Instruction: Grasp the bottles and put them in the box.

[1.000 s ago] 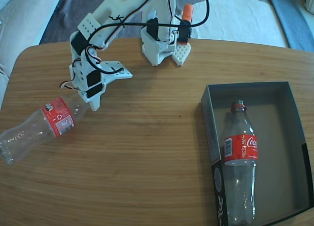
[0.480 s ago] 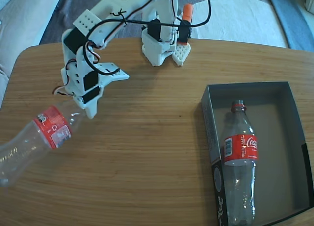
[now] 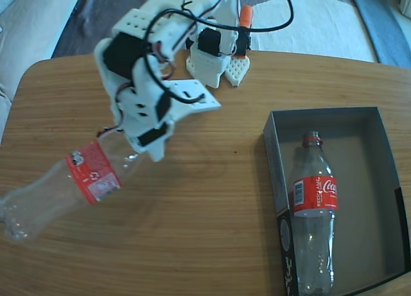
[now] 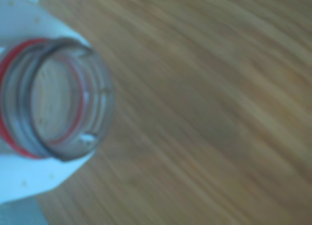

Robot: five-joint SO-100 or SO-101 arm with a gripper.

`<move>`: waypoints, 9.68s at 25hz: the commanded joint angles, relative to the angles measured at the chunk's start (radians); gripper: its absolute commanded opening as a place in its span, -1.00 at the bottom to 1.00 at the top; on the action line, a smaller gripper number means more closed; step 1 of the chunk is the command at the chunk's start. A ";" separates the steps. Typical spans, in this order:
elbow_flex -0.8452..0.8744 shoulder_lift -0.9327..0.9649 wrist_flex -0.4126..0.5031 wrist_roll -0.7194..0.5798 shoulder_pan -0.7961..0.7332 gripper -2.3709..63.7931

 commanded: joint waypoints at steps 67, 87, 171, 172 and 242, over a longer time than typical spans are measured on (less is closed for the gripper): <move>-0.534 -0.252 0.161 0.423 -1.540 -0.94; -0.804 -0.506 0.147 0.422 -1.422 -0.94; -0.672 -0.353 0.184 0.411 -1.292 -0.70; -0.672 -0.337 0.198 0.411 -1.290 -0.83; 0.910 1.516 -0.149 0.954 -0.434 -0.94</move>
